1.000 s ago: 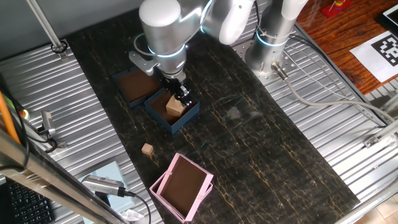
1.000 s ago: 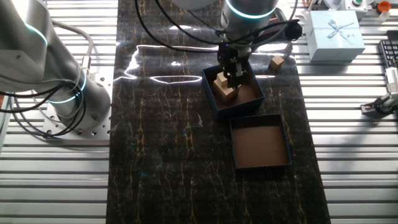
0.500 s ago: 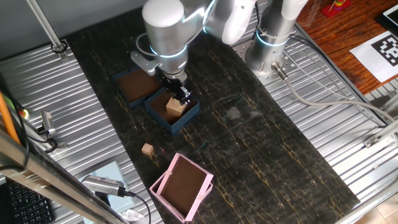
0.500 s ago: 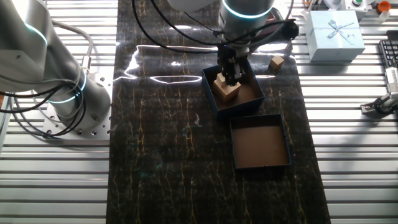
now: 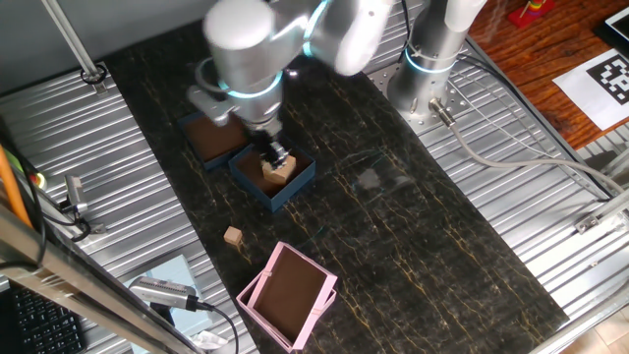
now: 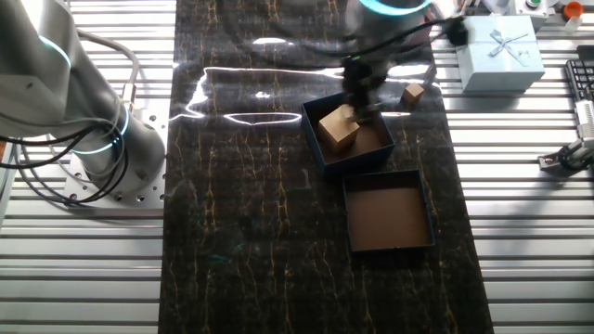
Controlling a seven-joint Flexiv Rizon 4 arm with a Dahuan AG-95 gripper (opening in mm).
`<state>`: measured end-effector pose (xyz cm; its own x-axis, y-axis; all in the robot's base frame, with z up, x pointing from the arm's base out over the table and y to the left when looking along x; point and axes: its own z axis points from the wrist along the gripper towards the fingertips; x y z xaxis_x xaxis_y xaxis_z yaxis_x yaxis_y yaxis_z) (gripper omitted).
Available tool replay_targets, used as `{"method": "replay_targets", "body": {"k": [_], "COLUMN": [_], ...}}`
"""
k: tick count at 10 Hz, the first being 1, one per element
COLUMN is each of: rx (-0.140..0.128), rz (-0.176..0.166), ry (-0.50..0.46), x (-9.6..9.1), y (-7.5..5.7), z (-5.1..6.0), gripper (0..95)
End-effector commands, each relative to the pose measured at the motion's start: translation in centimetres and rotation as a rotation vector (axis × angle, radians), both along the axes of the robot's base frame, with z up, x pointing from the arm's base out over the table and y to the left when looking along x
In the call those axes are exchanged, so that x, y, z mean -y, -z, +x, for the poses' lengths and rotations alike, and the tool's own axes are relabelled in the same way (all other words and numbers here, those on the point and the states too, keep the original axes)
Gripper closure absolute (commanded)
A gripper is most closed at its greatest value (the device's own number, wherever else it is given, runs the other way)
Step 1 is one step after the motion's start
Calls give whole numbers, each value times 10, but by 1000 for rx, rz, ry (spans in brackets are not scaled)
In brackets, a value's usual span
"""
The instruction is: Take everything out of the gift box
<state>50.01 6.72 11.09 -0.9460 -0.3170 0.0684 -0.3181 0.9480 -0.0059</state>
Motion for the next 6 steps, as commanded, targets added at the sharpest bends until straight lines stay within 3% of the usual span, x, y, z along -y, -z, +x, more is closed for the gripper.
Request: {"method": "replay_targets", "body": {"k": [1, 2, 3, 5, 6], "rx": [16, 32, 44, 112, 110], "rz": [-14, -13, -13, 21, 24], "ry": [-19, -19, -21, -30, -42], "x": [-6, -11, -14, -15, -14], "y": [-5, -3, -1, 16, 21], "z": [46, 63, 72, 74, 73], "gripper": [950, 950, 950, 950, 950]}}
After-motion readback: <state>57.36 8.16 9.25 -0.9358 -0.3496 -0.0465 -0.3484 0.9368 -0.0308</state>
